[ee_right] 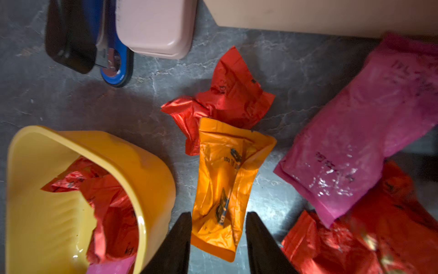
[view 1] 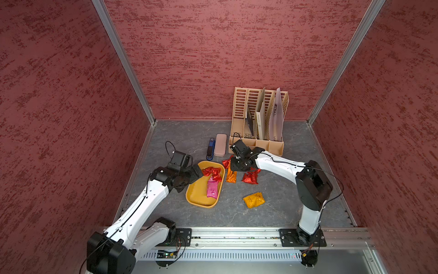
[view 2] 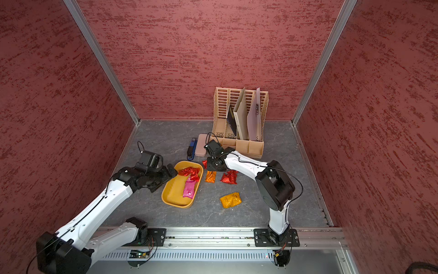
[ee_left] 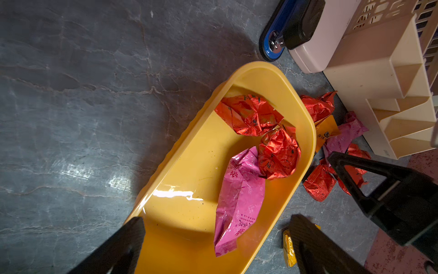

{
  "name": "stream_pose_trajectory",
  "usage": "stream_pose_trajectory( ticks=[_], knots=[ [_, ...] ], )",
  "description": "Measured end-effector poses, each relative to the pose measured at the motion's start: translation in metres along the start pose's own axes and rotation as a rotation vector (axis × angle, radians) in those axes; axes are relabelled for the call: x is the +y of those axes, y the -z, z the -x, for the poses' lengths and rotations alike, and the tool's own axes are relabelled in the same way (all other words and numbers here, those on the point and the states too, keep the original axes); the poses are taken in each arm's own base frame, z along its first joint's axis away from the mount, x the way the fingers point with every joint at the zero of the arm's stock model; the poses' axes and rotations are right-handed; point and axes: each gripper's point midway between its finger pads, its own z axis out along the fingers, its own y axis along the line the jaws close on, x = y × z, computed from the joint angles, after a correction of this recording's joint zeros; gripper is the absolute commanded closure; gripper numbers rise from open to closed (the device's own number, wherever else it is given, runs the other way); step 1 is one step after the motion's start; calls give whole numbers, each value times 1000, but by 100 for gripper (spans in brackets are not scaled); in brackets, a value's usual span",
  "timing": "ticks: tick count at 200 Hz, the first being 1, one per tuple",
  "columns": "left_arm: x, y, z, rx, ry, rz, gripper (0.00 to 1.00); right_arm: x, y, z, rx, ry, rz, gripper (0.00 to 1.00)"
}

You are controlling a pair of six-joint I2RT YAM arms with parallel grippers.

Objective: Put the tea bags into the storage box
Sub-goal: Pick up the tea bag from the center of the board.

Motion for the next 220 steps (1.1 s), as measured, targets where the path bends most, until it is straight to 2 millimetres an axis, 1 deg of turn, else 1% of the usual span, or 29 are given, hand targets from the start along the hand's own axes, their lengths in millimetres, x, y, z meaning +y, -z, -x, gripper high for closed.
stream_pose_trajectory(
  ticks=[10,24,50,65,81,98,124,138,157,179,204,220],
  knots=[
    [0,1,1,0,0,-3,0,-2,-5,-2,10,-4,-8,70],
    [0,3,3,0,0,-4,0,-5,-11,-4,20,-11,-17,74],
    [3,3,5,-1,3,0,0,-6,-18,-4,25,-25,-22,77],
    [3,3,6,-1,6,-1,0,-6,-20,-4,25,-27,-18,81],
    [2,3,6,0,7,-3,0,-5,-21,-3,26,-31,-13,89],
    [2,4,6,-2,7,-8,0,-3,-22,-3,26,-33,-4,100],
    [4,10,4,-22,9,-30,0,-4,-21,-3,28,-27,-2,100],
    [7,12,3,-33,16,-40,0,-6,-17,-6,26,-19,-2,100],
    [12,9,0,-34,38,-40,0,-10,2,-12,18,-3,6,100],
    [13,1,-2,-21,70,-43,0,-7,39,-12,-18,11,55,100],
    [6,-4,1,-12,108,-68,0,15,86,-9,-85,35,165,100],
    [0,-5,3,-15,123,-90,0,34,105,-15,-102,58,235,100]
  ],
)
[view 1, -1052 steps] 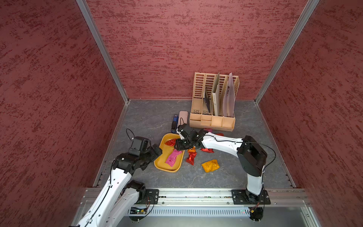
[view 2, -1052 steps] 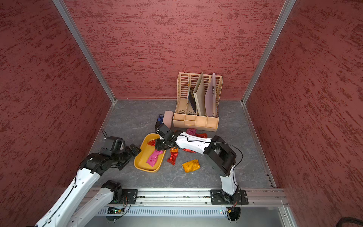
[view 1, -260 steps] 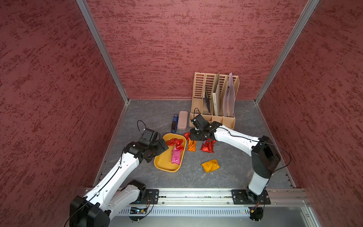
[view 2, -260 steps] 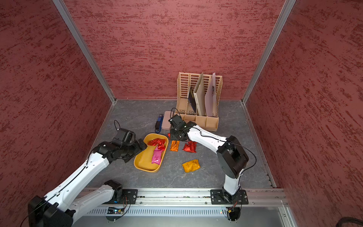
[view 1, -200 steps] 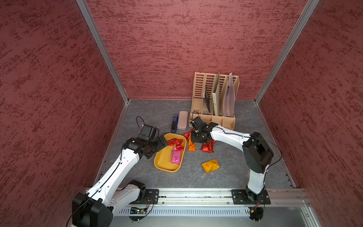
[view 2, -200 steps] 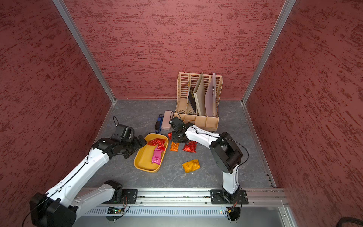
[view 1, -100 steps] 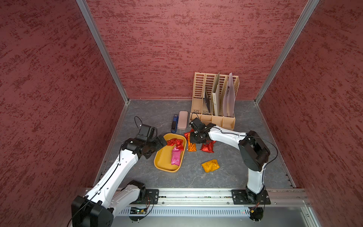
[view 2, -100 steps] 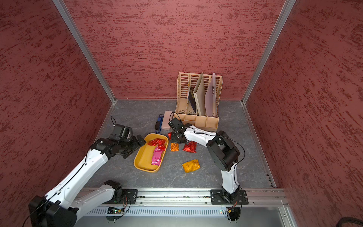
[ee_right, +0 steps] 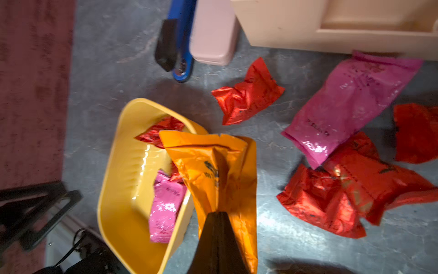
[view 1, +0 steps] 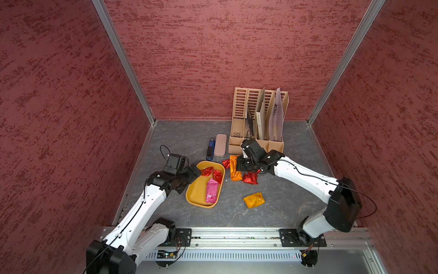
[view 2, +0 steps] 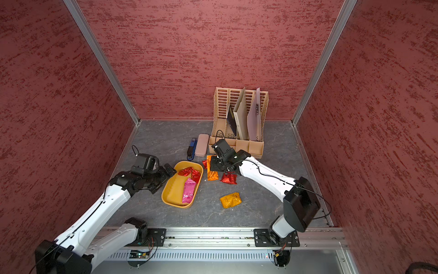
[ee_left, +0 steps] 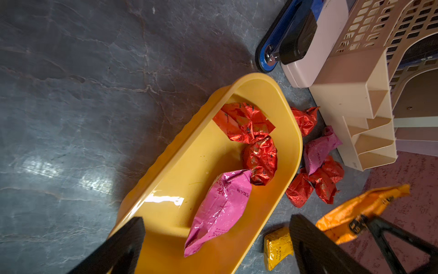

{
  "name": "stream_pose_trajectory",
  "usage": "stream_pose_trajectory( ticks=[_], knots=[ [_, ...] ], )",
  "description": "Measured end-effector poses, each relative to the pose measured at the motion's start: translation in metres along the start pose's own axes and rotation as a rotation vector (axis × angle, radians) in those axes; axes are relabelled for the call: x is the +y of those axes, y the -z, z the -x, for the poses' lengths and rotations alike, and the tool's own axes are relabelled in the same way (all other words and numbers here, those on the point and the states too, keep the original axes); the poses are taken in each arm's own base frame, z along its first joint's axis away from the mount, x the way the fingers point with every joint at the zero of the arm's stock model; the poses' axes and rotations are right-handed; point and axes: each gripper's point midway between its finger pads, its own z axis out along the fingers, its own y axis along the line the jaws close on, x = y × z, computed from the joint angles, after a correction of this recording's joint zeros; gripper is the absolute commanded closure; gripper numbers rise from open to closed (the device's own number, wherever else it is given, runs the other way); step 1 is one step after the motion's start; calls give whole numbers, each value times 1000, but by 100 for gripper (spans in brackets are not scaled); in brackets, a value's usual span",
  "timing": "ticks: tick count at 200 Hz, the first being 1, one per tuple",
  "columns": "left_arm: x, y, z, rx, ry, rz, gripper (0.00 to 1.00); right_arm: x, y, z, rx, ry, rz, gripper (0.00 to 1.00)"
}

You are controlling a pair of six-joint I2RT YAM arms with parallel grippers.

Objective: Put the tea bags into the storage box
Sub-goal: Pick up the tea bag from the center of the board, then place the tea bag in the storage box.

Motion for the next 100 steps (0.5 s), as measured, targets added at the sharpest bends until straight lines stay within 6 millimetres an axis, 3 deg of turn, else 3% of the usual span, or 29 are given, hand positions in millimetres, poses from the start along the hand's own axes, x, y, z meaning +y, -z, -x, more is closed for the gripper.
stream_pose_trajectory(
  ticks=[18,44,83,100],
  knots=[
    [-3,1,1,-3,10,-13,0,27,2,-13,18,23,73,100],
    [-2,9,-1,-17,9,-27,0,60,-13,-31,59,22,160,100],
    [6,32,-14,-33,-17,-32,0,99,-57,-62,113,1,242,100],
    [13,41,-19,-42,-21,-26,0,107,-77,-78,143,-15,245,100]
  ],
)
